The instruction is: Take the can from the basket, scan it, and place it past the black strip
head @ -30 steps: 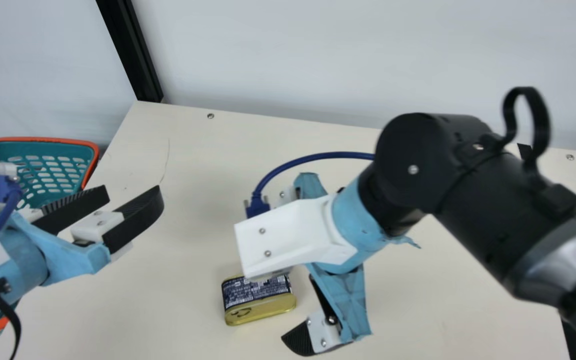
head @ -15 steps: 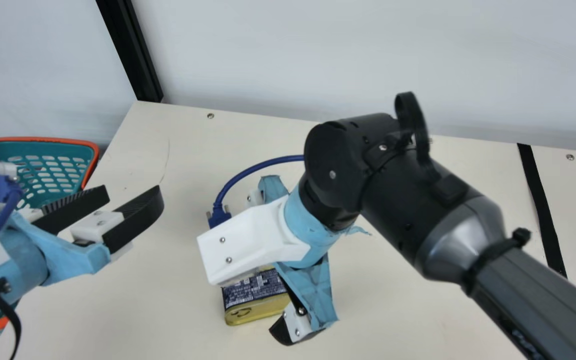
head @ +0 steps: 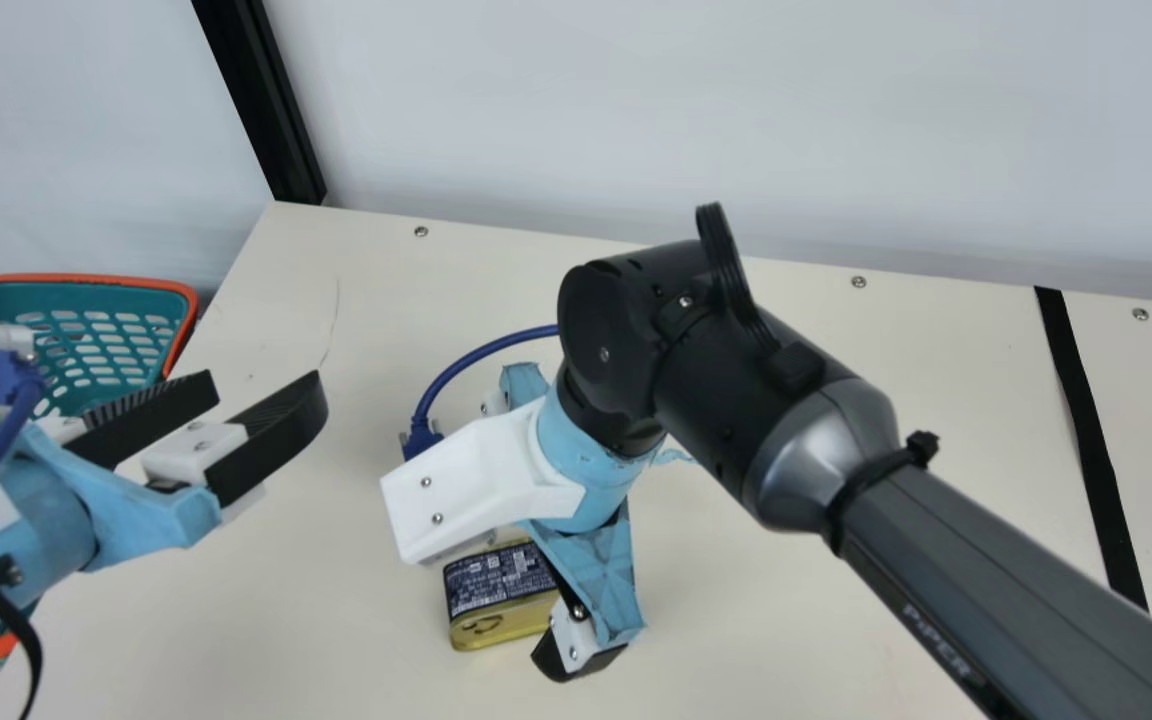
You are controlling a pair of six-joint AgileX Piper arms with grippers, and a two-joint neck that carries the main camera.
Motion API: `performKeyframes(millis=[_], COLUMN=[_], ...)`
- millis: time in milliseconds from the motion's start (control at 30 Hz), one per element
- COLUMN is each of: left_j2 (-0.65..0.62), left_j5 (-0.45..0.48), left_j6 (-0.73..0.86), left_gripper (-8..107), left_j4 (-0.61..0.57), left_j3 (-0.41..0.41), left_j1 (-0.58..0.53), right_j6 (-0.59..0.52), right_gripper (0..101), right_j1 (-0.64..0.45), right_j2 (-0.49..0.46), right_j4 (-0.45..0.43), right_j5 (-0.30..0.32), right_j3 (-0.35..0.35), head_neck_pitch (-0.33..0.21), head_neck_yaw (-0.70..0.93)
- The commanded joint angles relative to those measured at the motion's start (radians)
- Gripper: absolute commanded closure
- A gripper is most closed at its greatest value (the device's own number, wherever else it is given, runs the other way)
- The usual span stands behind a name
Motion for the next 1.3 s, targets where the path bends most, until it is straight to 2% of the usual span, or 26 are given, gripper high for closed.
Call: performKeyframes(millis=[0,433,467,500,767,1133,1267], left_j2=[0.000,0.000,0.000,0.000,0.000,0.000,0.000], left_j5=[0.000,0.000,0.000,0.000,0.000,0.000,0.000], left_j6=[0.000,0.000,0.000,0.000,0.000,0.000,0.000], left_gripper=[9,9,9,9,9,9,9], left_j4=[0.000,0.000,0.000,0.000,0.000,0.000,0.000], left_j3=[0.000,0.000,0.000,0.000,0.000,0.000,0.000], left_j1=[0.000,0.000,0.000,0.000,0.000,0.000,0.000], right_j6=[0.002,0.066,0.074,0.081,0.129,0.178,0.159], right_gripper=[0,0,76,101,101,101,101], right_j1=[0.001,0.016,0.016,0.017,-0.009,-0.152,-0.208], right_j2=[0.009,0.071,0.074,0.078,0.072,0.005,-0.034], right_j4=[-0.001,-0.016,-0.013,-0.010,0.049,0.245,0.337], right_j5=[0.001,0.001,0.001,0.001,0.001,0.001,-0.070], right_j3=[-0.005,-0.024,-0.026,-0.028,-0.064,-0.169,-0.112], head_neck_pitch=[0.000,0.000,0.000,0.000,0.000,0.000,0.000], head_neck_yaw=[0.000,0.000,0.000,0.000,0.000,0.000,0.000])
